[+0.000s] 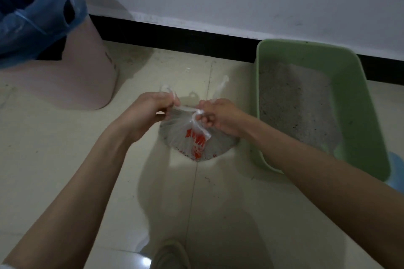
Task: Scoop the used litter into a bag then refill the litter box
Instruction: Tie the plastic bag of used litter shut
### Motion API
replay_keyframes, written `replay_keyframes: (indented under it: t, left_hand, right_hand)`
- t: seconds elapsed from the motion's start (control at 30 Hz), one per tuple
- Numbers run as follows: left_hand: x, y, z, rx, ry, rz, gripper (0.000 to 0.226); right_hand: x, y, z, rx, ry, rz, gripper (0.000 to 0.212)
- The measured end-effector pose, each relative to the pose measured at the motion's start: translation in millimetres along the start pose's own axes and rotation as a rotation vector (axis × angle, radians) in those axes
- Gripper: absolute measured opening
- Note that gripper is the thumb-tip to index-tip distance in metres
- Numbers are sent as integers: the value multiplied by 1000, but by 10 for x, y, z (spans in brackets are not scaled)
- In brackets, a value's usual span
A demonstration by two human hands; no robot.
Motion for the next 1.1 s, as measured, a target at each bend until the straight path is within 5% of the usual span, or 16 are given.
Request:
replay_keyframes:
  t: [0.1,0.2,0.3,0.43,0.67,0.9,1.1]
  left_hand:
    - [-130,-129,-32,-127,6,218,18]
    - [79,2,127,-183,-279,-29,30]
    - [99,113,360,-183,74,-257,25]
    - [-247,245,462,-258,371,-111,20]
    - [-350,325,353,-339,465,-122,14]
    - [-285,337,384,-227,449,-141,9]
    - [-277,314,431,-170,332,-169,12]
  right_hand:
    - [6,-3,-11,-43,85,63,11]
    - [28,-8,32,-18,-42,30,8]
    - [73,-34,88,19,-206,-7,10]
    - [120,-58,135,68,-395,-31,6]
    - [100,-104,162,171,-576,-95,7]
    - [-11,-60,260,345,-1002,-267,5]
    - [40,70,178,260,-799,-371,8]
Point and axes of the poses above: each hand's wrist, its own y-axis towards the middle knuckle, its own x-axis out of the back of the hand, z = x × y, the point moved 5 cm from there along y, towards the middle knuckle, and after that the axes turned 3 degrees about z, right-handed, at the moved point
